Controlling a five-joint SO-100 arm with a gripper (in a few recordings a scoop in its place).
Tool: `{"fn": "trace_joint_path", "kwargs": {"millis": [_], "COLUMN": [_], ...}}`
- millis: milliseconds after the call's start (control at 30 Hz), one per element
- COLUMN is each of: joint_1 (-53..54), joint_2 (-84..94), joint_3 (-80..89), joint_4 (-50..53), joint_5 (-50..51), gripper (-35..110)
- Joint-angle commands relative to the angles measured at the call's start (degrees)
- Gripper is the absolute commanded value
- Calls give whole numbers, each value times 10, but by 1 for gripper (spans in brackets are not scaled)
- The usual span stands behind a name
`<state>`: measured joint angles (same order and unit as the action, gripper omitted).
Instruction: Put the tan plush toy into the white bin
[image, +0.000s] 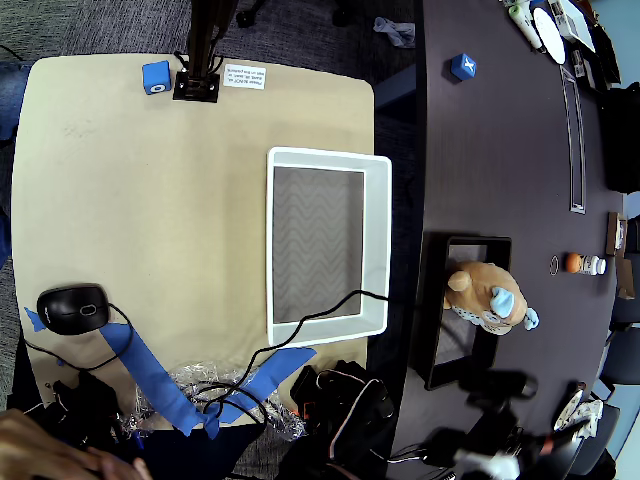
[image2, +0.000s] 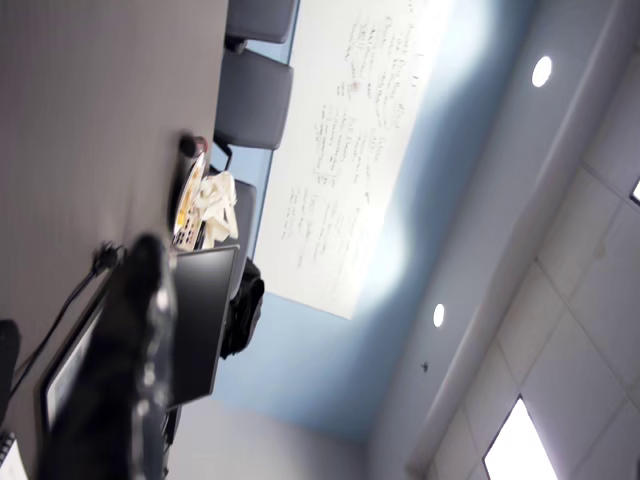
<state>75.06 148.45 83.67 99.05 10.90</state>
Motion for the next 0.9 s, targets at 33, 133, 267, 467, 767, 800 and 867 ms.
{"fn": "trace_joint_path", "kwargs": {"millis": [33,133,267,467,767,800,867], "joint_1": [51,62,62,60,55,48,24], "joint_2": [-62,-92,-128,-170,-243,-250,-265], "joint_3": [-33,-43,-76,-108,-137,-142,-150], "joint_4": [6,6,7,7,8,8,8], "joint_5": [35,62,88,93,93,93,92], "gripper": [70,69,69,69,69,69,69]}}
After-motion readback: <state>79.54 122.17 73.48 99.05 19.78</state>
